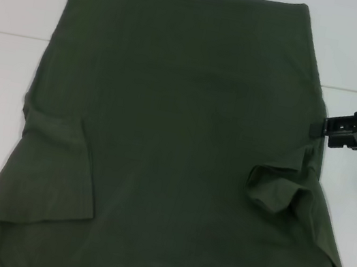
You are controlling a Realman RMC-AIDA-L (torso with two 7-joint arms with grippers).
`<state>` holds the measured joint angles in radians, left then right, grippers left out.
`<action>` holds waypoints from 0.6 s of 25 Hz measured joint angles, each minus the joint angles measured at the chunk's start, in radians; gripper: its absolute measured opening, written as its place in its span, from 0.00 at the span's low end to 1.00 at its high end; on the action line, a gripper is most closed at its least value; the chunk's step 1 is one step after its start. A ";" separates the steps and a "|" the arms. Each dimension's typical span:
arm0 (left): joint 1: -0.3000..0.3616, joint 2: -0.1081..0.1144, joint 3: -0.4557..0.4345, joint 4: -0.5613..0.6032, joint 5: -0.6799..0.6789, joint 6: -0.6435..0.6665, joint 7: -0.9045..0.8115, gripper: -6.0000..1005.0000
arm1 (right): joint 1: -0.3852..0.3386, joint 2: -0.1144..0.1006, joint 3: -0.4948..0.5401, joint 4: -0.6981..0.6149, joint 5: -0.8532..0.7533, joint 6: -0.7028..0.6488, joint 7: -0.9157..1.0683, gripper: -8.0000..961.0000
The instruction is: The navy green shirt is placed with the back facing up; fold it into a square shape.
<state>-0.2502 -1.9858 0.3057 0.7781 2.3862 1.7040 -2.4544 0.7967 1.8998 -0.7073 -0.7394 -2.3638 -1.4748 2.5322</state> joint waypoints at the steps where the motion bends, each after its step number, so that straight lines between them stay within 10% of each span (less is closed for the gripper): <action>1: -0.003 0.000 0.003 -0.007 0.004 -0.008 0.000 0.72 | -0.001 0.000 0.000 0.000 0.000 0.000 0.000 0.65; 15: -0.053 -0.021 0.002 -0.033 0.032 -0.047 -0.001 0.72 | -0.006 -0.001 0.008 0.000 0.000 -0.003 0.000 0.65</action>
<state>-0.3033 -2.0072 0.3074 0.7455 2.4182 1.6568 -2.4557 0.7912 1.8991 -0.6995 -0.7393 -2.3638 -1.4773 2.5325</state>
